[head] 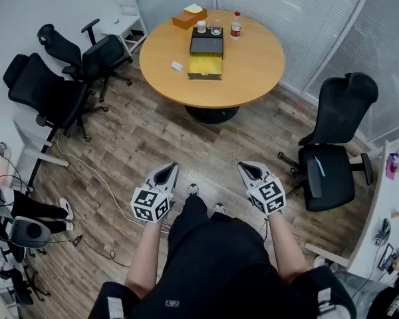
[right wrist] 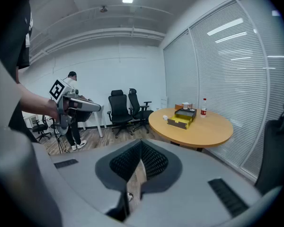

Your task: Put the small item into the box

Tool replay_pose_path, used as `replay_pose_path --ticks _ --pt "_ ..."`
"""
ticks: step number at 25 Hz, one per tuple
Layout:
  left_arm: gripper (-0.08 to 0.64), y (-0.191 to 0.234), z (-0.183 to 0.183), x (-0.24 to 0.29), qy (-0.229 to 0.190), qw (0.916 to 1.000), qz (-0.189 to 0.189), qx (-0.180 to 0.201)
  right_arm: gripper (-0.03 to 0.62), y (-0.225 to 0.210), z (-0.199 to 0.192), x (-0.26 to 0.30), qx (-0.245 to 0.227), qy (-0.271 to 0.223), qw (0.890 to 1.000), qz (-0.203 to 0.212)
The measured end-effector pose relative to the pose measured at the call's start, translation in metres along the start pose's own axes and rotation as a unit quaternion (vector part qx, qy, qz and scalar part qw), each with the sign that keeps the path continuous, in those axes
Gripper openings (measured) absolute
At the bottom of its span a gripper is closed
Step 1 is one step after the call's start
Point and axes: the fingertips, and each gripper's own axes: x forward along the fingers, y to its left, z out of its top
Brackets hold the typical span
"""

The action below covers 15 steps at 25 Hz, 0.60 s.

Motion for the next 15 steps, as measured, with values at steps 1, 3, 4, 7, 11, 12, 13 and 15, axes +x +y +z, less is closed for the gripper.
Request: replay_pose_path --ticks 1,3,4,7,11,12,13,15 --pt "0.006 0.000 0.000 0.001 -0.001 1.0000 0.000 0.000 0.005 -0.001 0.000 0.001 0.000 0.001 1.000 0.001" --pt "0.006 0.001 0.001 0.003 -0.002 1.0000 -0.001 -0.001 0.005 -0.002 -0.001 0.004 -0.001 0.002 1.000 0.002" --pt "0.006 0.002 0.001 0.004 -0.002 1.0000 -0.002 0.000 0.005 -0.002 -0.002 0.005 0.000 0.003 1.000 0.003" --pt "0.006 0.004 0.000 0.006 0.000 1.0000 -0.004 -0.002 0.005 -0.001 -0.003 0.009 0.001 0.005 1.000 0.003" --pt "0.006 0.010 -0.001 0.009 0.003 1.0000 -0.005 -0.007 0.005 -0.007 -0.001 0.015 0.014 0.004 1.000 -0.007" --pt "0.006 0.012 -0.001 0.010 0.003 1.0000 -0.005 -0.007 0.005 -0.011 -0.001 0.017 0.023 0.002 1.000 -0.013" --pt "0.006 0.014 -0.001 0.012 0.003 1.0000 -0.005 -0.007 0.005 -0.015 -0.002 0.018 0.032 0.001 0.999 -0.020" --pt "0.006 0.023 0.000 0.014 0.004 1.0000 -0.002 -0.005 0.005 -0.022 -0.001 0.022 0.044 -0.001 0.999 -0.031"
